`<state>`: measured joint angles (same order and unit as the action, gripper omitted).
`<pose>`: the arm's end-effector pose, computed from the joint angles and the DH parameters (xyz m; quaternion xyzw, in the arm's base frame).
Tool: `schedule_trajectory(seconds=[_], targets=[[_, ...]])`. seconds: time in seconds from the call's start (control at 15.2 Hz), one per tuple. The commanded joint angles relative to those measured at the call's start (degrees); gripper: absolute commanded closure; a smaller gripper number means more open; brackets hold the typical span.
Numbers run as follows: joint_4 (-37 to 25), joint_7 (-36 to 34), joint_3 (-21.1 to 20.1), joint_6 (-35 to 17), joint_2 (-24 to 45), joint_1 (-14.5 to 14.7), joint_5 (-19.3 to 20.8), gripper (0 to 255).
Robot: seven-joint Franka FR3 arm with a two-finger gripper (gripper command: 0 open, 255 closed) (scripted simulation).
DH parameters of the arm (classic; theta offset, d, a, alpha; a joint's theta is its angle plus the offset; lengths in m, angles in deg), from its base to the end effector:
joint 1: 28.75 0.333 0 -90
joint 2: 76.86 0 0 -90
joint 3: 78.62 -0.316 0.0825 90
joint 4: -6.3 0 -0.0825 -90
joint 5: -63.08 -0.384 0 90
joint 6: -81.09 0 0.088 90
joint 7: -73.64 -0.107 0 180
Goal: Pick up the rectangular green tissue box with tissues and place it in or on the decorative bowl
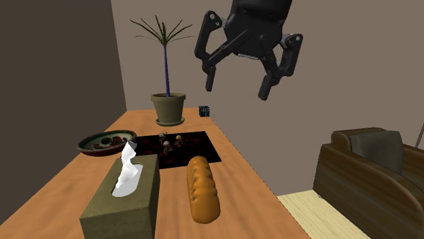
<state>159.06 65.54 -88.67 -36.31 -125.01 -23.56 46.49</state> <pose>0.3087 0.1036 0.4996 -0.9914 0.0120 -0.0957 0.0881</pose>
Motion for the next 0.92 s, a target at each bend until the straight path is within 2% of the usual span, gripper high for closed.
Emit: schedule_trajectory(seconds=[0.0,0.46,0.86], targets=[[1.68,-1.56,-1.67,-5.41,1.9,1.32,-3.16,0],[4.67,-5.2,-7.6,-25.03,11.78,6.95,-14.54,0],[1.87,-5.2,-11.32,-42.79,25.44,12.61,-24.85,0]])
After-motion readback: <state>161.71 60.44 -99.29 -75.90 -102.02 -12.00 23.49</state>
